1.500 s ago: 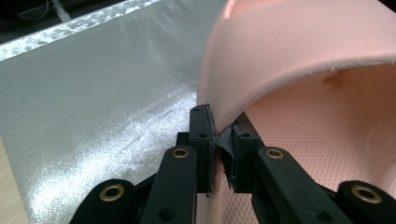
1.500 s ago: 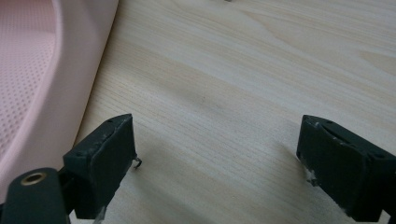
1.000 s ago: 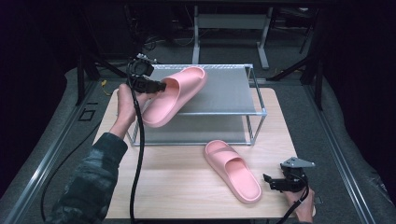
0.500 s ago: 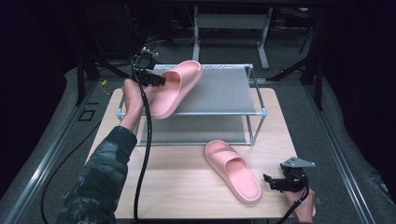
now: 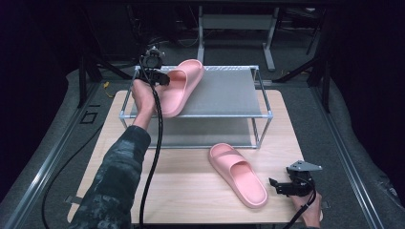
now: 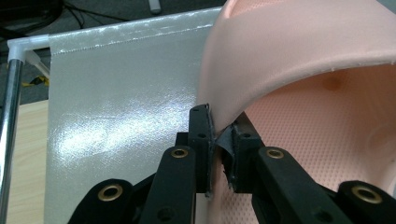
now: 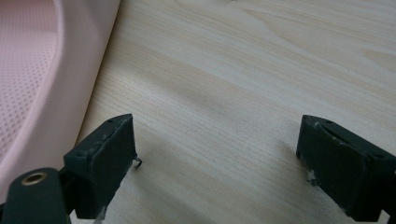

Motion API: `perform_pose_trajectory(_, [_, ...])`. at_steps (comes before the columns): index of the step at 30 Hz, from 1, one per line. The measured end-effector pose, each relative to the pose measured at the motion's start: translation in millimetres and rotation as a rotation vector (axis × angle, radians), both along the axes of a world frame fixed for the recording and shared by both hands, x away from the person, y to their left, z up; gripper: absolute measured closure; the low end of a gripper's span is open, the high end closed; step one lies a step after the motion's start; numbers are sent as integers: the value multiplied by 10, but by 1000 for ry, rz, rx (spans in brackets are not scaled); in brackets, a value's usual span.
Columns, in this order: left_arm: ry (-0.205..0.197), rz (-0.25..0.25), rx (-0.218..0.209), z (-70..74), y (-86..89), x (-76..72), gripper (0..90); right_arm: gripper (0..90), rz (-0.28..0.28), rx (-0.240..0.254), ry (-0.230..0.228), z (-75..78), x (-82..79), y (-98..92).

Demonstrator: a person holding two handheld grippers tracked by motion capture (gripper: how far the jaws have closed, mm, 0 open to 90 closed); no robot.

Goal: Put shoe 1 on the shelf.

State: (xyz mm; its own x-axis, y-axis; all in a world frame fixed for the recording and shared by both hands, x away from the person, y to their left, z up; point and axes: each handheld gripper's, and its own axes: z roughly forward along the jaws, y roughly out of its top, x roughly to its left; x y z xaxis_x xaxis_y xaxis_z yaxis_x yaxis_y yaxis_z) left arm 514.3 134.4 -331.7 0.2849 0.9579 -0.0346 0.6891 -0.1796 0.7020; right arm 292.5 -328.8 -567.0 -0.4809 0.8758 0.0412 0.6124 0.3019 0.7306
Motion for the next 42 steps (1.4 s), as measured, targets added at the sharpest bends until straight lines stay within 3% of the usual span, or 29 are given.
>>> perform_pose_trajectory(5, [11, 40, -10, -77, -55, 82, 821, 113, 0, 1, 1, 0, 0, -1])
perform_pose_trajectory(8, [22, 58, 6, -118, -105, 120, 812, 113, 0, 1, 1, -1, 0, 0])
perform_pose_trajectory(11, [28, 58, 4, -145, -132, 134, 779, 114, -1, -1, 0, 1, -2, -1])
perform_pose_trajectory(14, [16, 48, 2, -129, -129, 123, 672, 115, -1, 2, -3, 0, -4, -1])
perform_pose_trajectory(15, [11, 42, -4, -112, -120, 109, 571, 115, 1, -2, -2, 1, -5, -2])
perform_pose_trajectory(16, [5, 29, -6, -92, -107, 91, 571, 115, 1, -2, -2, 1, -5, -2])
perform_pose_trajectory(18, [-10, 0, -3, -59, -76, 36, 473, 115, 1, -2, -3, 2, -6, -3])
perform_pose_trajectory(20, [-20, -45, -27, -20, -12, -37, 379, 115, 1, -2, -3, 1, -6, -2])
perform_pose_trajectory(23, [-49, -92, 6, 7, 66, -168, 292, 115, 1, -3, -2, 0, -5, 0])
perform_pose_trajectory(27, [-60, -144, -3, -7, 195, -323, 196, 117, 0, -3, -1, -1, -3, 3])
perform_pose_trajectory(29, [-52, -186, -35, -2, 270, -419, 154, 118, 0, -7, 2, -1, -1, 3])
perform_pose_trajectory(34, [-91, -253, -6, -24, 337, -682, 146, 121, -2, -8, 2, -1, -1, 5])
perform_pose_trajectory(42, [-97, -347, -13, -114, 349, -971, 167, 124, -2, -9, 3, -1, 0, 4])
